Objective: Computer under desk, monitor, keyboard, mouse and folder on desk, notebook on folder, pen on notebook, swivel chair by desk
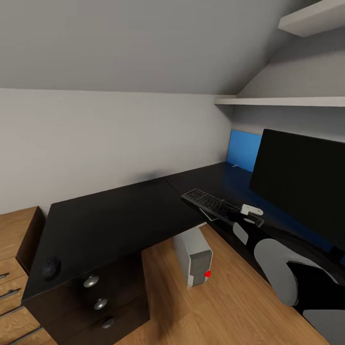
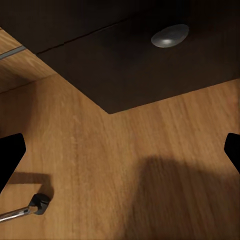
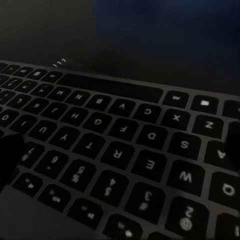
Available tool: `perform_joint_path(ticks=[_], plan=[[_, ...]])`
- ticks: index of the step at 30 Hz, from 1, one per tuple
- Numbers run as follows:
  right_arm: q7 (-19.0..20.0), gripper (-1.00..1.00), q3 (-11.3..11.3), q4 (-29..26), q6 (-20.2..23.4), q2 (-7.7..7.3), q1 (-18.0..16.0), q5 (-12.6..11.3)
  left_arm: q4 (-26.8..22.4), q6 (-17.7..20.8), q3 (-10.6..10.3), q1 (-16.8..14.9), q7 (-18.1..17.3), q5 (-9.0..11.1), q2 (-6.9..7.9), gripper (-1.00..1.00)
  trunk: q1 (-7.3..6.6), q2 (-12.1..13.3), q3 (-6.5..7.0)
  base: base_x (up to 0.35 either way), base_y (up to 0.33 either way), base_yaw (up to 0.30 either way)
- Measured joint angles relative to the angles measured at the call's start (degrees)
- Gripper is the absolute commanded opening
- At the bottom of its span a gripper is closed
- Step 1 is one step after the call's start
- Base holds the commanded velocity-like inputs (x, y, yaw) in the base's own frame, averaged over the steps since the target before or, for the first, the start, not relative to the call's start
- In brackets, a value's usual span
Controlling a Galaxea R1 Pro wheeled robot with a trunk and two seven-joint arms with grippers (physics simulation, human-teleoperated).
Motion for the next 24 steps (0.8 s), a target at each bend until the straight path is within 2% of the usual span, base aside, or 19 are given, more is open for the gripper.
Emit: perform_joint_path(ticks=[5, 9, 13, 15, 16, 24], plan=[[0.19, 1.00, 0.04, -0.06, 0.06, 0.00, 0.00, -2.07, 0.00, 0.00, 0.01, 0.00, 0.01, 0.00, 0.00, 1.00, 0.00, 0.00, 0.00, 0.000, 0.000, -0.004], [0.17, 1.00, 0.16, -0.08, 0.08, 0.15, 0.00, -2.62, 0.00, 0.00, 0.07, 0.00, 0.01, 0.00, 0.00, 1.00, 0.00, 0.00, 0.00, 0.000, 0.000, 0.000], [0.10, 1.00, 0.31, -0.43, -0.02, 1.02, 0.00, -2.53, 0.00, 0.00, 0.08, 0.00, 0.01, 0.04, 0.00, 1.00, 0.00, 0.00, 0.00, 0.000, 0.000, 0.000], [0.08, 1.00, 0.37, -1.28, -0.05, 1.89, 0.00, -2.42, 0.00, 0.00, 0.12, 0.00, 0.01, 0.07, 0.00, 1.00, 0.00, 0.00, 0.01, 0.000, 0.000, 0.000], [0.03, 1.00, 0.68, -2.14, -0.09, 2.84, 0.00, -2.43, 0.01, -0.01, 0.15, 0.00, 0.01, 0.08, 0.01, 1.00, 0.00, 0.00, 0.01, 0.000, 0.000, 0.000], [-0.10, 1.00, 0.81, -2.95, -0.27, 3.83, 0.08, -2.12, 0.00, 0.00, 0.18, 0.00, 0.01, 0.09, 0.00, 1.00, 0.00, 0.00, 0.00, 0.000, 0.000, 0.000]])
